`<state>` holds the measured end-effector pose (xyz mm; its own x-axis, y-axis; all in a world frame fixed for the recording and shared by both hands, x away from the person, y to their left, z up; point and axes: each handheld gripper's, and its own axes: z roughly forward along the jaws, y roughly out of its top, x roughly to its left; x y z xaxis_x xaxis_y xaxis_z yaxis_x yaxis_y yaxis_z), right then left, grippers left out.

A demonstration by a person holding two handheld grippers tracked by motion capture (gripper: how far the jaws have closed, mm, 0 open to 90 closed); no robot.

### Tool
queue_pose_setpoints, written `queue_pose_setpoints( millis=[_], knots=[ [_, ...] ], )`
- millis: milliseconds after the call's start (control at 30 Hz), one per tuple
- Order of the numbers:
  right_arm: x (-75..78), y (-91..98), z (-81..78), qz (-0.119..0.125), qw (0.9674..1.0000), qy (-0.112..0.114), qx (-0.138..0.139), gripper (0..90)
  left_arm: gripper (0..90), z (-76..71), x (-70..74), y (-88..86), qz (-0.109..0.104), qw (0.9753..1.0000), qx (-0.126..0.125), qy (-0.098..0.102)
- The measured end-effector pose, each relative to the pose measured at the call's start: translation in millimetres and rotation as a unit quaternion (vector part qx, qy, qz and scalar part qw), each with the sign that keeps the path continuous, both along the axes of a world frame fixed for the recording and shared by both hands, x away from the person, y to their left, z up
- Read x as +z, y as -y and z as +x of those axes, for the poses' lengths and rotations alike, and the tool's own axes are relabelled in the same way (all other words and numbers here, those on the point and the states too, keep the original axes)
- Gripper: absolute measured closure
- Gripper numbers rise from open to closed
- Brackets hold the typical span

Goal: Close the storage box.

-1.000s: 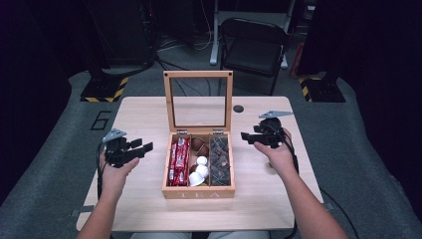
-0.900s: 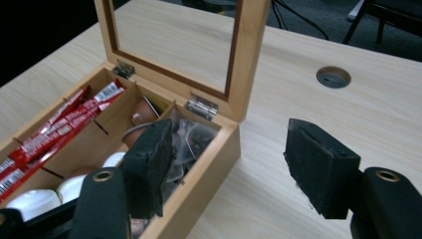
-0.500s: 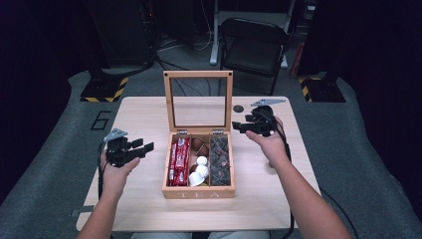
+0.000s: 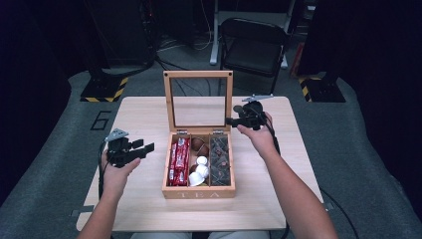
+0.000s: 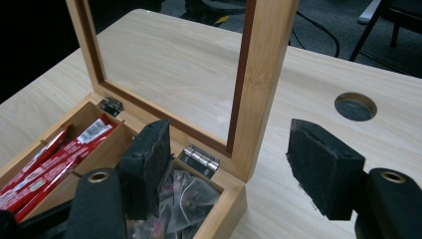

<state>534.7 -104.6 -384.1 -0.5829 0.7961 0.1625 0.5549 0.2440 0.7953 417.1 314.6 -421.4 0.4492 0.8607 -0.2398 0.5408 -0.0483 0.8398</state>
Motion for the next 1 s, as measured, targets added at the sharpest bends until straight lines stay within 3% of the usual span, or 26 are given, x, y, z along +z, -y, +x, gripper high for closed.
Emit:
queue_pose_setpoints(
  millis=[433, 1000],
  knots=[
    [-14.1, -11.7, 22.7, -0.015, 0.9998, -0.007, -0.012, 33.3, 43.7, -0.4, -0.5, -2.5, -0.003, 1.0, 0.0, -0.001],
    [-25.4, -17.9, 38.2, 0.007, 0.9993, -0.022, -0.028, 33.9, 43.7, -1.2, 0.2, -3.4, -0.006, 1.0, -0.002, -0.001]
  ],
)
